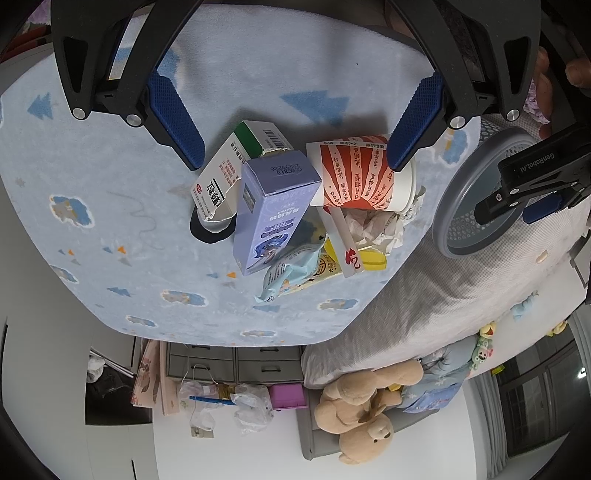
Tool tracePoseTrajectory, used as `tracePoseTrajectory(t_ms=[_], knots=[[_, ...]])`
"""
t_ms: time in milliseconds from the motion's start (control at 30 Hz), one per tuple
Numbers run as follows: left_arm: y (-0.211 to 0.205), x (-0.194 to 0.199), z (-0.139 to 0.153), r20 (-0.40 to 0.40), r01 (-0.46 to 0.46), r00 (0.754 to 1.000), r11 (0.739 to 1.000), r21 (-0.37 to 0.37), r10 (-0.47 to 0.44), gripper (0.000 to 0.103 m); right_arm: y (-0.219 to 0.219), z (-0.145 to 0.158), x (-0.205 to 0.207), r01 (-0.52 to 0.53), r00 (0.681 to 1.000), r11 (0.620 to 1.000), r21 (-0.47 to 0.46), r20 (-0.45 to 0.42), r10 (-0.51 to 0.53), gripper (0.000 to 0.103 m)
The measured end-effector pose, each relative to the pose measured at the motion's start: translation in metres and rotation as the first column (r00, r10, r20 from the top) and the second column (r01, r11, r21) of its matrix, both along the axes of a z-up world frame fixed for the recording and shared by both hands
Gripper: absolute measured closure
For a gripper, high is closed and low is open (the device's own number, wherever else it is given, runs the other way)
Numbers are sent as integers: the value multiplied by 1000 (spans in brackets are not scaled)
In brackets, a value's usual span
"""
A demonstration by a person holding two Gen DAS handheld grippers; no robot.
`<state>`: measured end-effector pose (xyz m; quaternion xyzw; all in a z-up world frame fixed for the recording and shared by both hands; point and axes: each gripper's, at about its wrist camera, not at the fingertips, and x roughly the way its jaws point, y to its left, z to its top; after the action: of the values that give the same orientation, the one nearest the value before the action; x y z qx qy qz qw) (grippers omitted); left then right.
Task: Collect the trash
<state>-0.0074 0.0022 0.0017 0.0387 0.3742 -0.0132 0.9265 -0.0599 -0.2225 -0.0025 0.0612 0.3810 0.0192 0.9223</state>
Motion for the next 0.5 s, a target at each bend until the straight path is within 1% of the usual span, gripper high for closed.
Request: tracePoseTrajectory(t_ms=[500], knots=[[0,0,0,0,1,1000,1000,0,-1,8,0,0,0,0,1000,1000,-1,0,0,6]])
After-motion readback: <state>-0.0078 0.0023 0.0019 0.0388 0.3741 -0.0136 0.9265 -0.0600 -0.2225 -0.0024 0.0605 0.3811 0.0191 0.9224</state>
